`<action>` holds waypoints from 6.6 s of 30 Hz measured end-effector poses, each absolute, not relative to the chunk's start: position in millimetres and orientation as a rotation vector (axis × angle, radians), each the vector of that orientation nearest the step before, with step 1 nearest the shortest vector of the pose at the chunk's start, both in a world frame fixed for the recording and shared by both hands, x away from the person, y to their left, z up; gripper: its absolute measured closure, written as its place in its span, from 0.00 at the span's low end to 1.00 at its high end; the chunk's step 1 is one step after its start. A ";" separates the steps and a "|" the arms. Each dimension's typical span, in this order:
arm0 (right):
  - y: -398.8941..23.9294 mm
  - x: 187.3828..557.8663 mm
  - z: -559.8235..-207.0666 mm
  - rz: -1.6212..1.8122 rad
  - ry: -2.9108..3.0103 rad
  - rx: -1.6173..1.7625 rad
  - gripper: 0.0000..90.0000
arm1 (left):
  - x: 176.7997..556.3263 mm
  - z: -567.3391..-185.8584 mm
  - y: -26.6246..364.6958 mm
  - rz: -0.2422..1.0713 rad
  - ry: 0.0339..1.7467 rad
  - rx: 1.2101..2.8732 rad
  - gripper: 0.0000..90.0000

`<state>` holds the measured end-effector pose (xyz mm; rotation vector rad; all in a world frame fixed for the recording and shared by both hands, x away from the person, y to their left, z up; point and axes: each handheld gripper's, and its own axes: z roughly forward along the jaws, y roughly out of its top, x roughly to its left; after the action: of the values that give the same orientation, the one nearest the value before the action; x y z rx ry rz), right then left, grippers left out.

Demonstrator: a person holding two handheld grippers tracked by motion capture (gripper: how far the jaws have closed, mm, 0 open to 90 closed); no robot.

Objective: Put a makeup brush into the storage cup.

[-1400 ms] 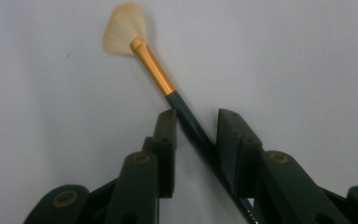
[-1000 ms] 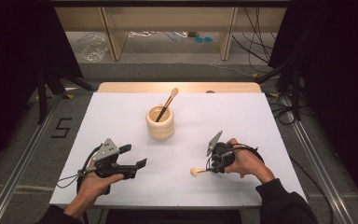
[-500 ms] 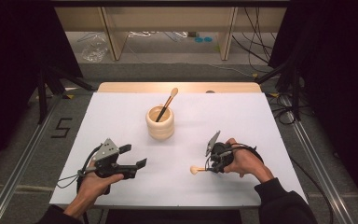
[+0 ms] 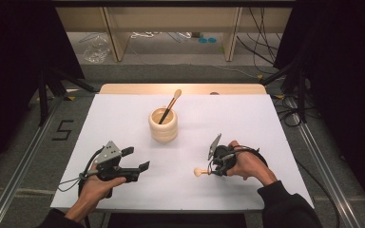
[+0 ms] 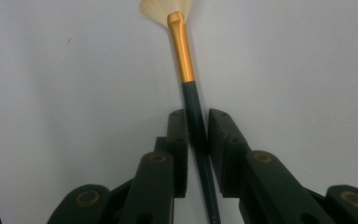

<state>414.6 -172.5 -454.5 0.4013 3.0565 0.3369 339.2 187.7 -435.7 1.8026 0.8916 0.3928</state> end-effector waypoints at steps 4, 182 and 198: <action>-170.6 413.7 -454.2 0.310 3.053 0.393 0.91 | 339.7 -435.3 188.4 0.399 0.882 1.808 0.20; -113.1 390.5 -402.2 1.487 2.522 0.343 0.93 | 367.2 -406.5 135.0 0.170 0.713 1.648 0.80; -110.8 389.1 -402.0 1.524 2.505 0.343 0.92 | 366.8 -405.1 135.3 0.153 0.697 1.628 0.93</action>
<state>389.1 -110.8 -402.0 0.3428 2.5050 1.5243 366.8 135.3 -405.1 1.6276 0.6966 0.1531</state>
